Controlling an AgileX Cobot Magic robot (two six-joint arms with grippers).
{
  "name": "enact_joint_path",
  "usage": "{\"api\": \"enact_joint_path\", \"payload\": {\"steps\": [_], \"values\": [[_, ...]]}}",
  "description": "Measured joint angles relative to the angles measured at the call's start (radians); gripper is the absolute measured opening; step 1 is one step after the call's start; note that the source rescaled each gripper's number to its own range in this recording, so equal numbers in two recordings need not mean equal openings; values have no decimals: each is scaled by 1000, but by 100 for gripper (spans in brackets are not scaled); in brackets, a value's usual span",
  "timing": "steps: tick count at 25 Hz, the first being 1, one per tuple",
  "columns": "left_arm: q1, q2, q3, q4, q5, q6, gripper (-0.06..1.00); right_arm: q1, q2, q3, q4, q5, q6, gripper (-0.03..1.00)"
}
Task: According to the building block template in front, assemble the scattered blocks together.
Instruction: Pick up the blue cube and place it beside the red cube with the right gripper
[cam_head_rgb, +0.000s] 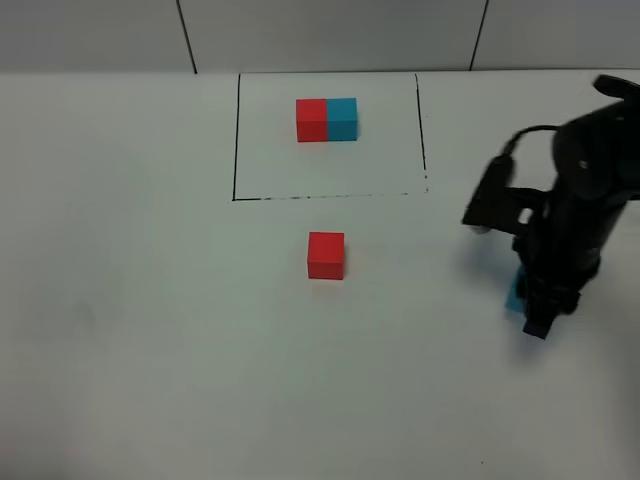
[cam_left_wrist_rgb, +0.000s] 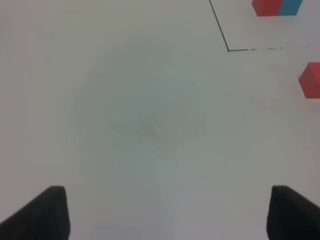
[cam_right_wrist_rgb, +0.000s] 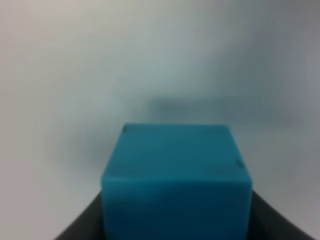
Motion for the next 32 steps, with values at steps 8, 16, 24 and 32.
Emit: {"api": "enact_joint_path", "payload": {"steps": [8,16,24,32], "values": [[0,0,0,0,0,0,84,141,221,-360,21,74,-186,2],[0,0,0,0,0,0,84,162,407,-614,65,203,-178,2],[0,0,0,0,0,0,84,173,462,-636,129,187,-171,2],[0,0,0,0,0,0,84,194,476,-638,121,174,-168,2]]}}
